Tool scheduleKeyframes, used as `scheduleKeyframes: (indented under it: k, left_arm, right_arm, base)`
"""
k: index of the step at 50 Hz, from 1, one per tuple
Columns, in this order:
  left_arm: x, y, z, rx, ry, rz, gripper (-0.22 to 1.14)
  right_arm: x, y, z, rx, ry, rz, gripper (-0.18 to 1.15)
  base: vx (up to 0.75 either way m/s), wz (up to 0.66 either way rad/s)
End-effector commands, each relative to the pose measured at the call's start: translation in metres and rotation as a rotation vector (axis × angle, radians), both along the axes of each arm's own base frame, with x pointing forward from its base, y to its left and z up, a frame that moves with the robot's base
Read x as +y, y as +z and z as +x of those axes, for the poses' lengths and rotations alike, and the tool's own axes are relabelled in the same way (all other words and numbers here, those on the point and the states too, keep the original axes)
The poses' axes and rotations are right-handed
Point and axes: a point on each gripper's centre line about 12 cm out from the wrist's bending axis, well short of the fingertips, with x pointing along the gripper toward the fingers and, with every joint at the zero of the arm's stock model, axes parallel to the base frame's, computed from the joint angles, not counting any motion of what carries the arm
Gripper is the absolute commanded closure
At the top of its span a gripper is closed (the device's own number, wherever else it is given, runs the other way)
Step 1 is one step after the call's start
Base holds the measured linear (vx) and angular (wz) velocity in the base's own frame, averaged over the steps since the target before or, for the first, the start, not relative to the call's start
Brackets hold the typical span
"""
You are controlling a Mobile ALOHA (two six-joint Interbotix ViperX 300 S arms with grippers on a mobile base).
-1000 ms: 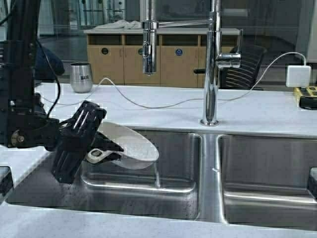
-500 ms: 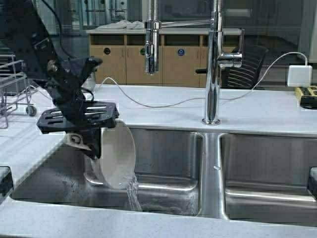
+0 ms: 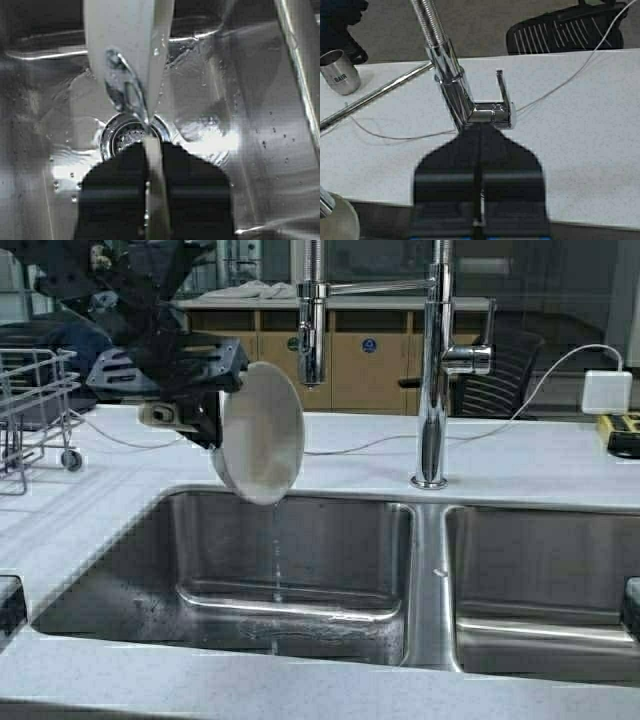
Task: Wash the pan
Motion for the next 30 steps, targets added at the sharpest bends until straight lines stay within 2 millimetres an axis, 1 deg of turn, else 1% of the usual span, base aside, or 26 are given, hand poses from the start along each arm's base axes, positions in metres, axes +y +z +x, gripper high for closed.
scheduleKeyframes:
  k: [1,4,8,11,14,16,18,21,23,27,30]
  left_arm:
    - [0.003,0.019,0.004,-0.057,-0.018,0.003,0.88]
    - [0.009,0.013,0.006,-0.037,-0.018,0.032,0.88]
    - [0.019,-0.001,0.010,0.007,0.002,0.063,0.88]
    - [0.025,-0.017,0.014,0.048,0.019,0.088,0.88]
    - [0.030,-0.036,0.019,0.097,0.030,0.116,0.88]
    - [0.030,-0.047,0.021,0.129,0.032,0.128,0.88]
    - [0.029,-0.053,0.023,0.144,0.030,0.135,0.88]
    - [0.026,-0.053,0.025,0.138,0.025,0.134,0.88]
    - [0.025,-0.049,0.027,0.124,0.024,0.128,0.88]
    - [0.024,-0.032,0.033,0.072,0.028,0.109,0.88]
    - [0.025,-0.013,0.038,0.017,0.030,0.093,0.88]
  right_arm:
    - [0.001,0.007,0.001,-0.026,0.002,0.005,0.90]
    - [0.001,0.007,0.001,-0.026,0.002,0.005,0.90]
    - [0.001,0.007,0.001,-0.027,0.002,0.005,0.90]
    - [0.001,0.007,0.001,-0.033,0.002,0.006,0.90]
    - [0.001,0.006,0.001,-0.030,0.002,0.007,0.90]
    - [0.001,0.006,0.002,-0.028,0.002,0.008,0.90]
    - [0.001,0.006,0.002,-0.027,0.002,0.007,0.90]
    - [0.001,0.005,0.002,-0.025,0.002,0.006,0.90]
    - [0.001,0.004,0.001,-0.024,0.002,0.006,0.90]
    - [0.001,0.004,0.002,-0.024,0.002,0.005,0.90]
    - [0.001,0.005,0.002,-0.027,0.002,0.007,0.90]
  base:
    - [-0.03,0.01]
    - [-0.03,0.01]
    - [-0.03,0.01]
    - [-0.03,0.01]
    - [-0.03,0.01]
    - [-0.03,0.00]
    - [-0.03,0.00]
    - [-0.03,0.01]
    - [-0.03,0.01]
    - [-0.03,0.01]
    - [-0.02,0.01]
